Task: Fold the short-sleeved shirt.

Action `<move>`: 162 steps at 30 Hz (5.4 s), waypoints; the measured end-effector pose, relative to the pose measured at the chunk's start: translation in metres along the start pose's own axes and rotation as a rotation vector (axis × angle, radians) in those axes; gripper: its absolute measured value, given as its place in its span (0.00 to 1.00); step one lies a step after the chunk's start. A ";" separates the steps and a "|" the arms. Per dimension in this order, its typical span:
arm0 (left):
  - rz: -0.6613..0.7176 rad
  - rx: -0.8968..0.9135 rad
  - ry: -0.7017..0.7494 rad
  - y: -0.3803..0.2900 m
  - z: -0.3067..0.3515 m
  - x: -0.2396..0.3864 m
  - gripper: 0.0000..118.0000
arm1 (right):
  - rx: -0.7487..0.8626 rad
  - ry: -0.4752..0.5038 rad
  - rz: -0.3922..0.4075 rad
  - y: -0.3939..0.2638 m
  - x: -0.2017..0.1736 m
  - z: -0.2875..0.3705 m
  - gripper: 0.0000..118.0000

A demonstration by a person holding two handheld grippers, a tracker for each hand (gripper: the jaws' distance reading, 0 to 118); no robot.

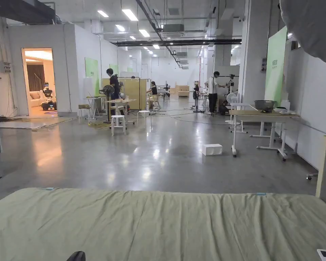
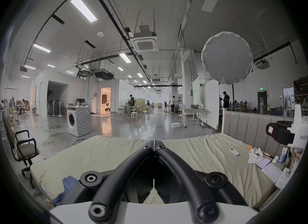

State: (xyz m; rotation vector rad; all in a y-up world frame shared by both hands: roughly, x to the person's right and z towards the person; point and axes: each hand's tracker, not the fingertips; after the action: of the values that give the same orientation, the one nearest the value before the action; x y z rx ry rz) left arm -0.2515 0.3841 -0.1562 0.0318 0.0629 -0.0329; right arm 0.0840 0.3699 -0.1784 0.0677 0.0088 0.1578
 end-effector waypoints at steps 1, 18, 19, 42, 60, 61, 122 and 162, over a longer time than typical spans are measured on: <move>-0.025 0.010 0.005 0.006 -0.002 -0.001 0.00 | 0.000 -0.027 0.086 0.004 -0.001 -0.002 0.00; -1.670 -0.144 -0.432 -0.120 0.001 0.036 0.00 | 0.132 0.439 1.691 -0.078 -0.032 0.010 0.00; -1.523 -0.164 -0.348 -0.098 -0.008 0.033 0.00 | 0.137 0.344 1.558 -0.064 -0.029 0.009 0.00; 0.021 -0.045 -0.184 0.005 0.015 -0.016 0.00 | -0.072 0.045 -0.085 -0.007 0.029 0.012 0.00; 0.059 -0.064 -0.214 -0.001 0.014 -0.020 0.00 | -0.091 0.118 -0.101 -0.013 0.023 0.015 0.00; 0.064 -0.061 -0.217 -0.002 0.015 -0.021 0.00 | -0.091 0.122 -0.094 -0.014 0.021 0.016 0.00; 1.241 -0.482 0.017 -0.237 -0.147 -0.321 0.04 | -0.687 0.239 -0.249 -0.143 -0.016 0.017 0.00; 0.341 -0.717 -0.764 -0.170 -0.146 0.132 0.63 | -0.527 -0.047 -0.406 -0.150 0.090 0.090 0.00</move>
State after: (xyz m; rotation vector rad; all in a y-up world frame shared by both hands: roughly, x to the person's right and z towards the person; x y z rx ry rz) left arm -0.1347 0.2151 -0.3157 -0.6856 -0.6962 0.3199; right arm 0.1979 0.2306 -0.0988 -0.4545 -0.0653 -0.2502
